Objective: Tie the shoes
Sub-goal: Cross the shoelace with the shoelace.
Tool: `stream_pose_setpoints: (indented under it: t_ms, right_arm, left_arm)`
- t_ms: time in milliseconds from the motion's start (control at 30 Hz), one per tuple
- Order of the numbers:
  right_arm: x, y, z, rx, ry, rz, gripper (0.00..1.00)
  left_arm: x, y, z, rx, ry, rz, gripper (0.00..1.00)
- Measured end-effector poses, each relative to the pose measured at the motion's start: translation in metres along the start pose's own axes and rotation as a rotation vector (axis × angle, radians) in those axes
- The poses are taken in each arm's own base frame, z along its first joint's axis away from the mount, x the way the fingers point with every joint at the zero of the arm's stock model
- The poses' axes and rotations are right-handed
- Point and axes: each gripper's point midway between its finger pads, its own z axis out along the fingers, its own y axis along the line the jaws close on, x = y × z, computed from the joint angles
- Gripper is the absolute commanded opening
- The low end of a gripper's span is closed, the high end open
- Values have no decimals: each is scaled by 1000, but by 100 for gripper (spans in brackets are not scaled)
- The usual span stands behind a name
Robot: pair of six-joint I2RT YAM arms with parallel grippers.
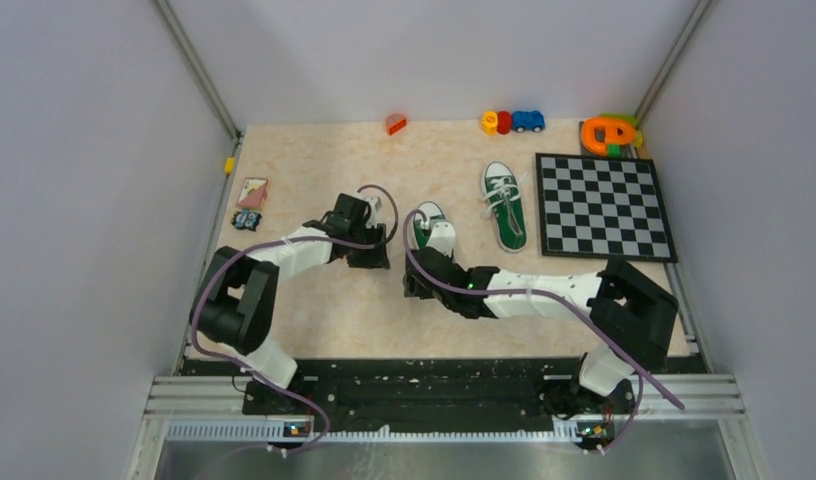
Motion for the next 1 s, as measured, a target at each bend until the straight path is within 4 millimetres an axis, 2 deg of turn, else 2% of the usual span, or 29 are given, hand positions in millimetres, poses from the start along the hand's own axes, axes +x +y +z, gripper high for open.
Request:
stream_pose_setpoints:
  t_ms: [67,100,167,200,367,433,600,800,1000]
  right_arm:
    - [-2,1,0,-18,-3,-18,53]
    - [-2,1,0,-25,-1,-39,53]
    - [-3,2,0,-44,1,-101,53]
    - [-3,3,0,-55,3,-143,52]
    - [-6,6,4,-109,16,-322,41]
    - [-10,6,8,-136,23,-347,41]
    - [-19,-1,28,-172,38,-363,39]
    - [-7,1,63,-153,103,-413,40]
    - [-3,-11,80,-58,133,-451,40]
  left_arm:
    - [4,3,7,-12,37,3,40]
    - [5,4,11,-17,52,4,31]
    - [0,5,13,-30,54,11,6]
    - [0,5,14,-34,57,10,0]
    - [3,11,14,-50,62,2,0]
    - [3,15,10,-31,46,-31,0]
    - [-2,32,-18,40,-68,-147,0]
    - [-26,14,-49,130,-235,-130,0]
    - [-37,10,-55,160,-298,-123,0]
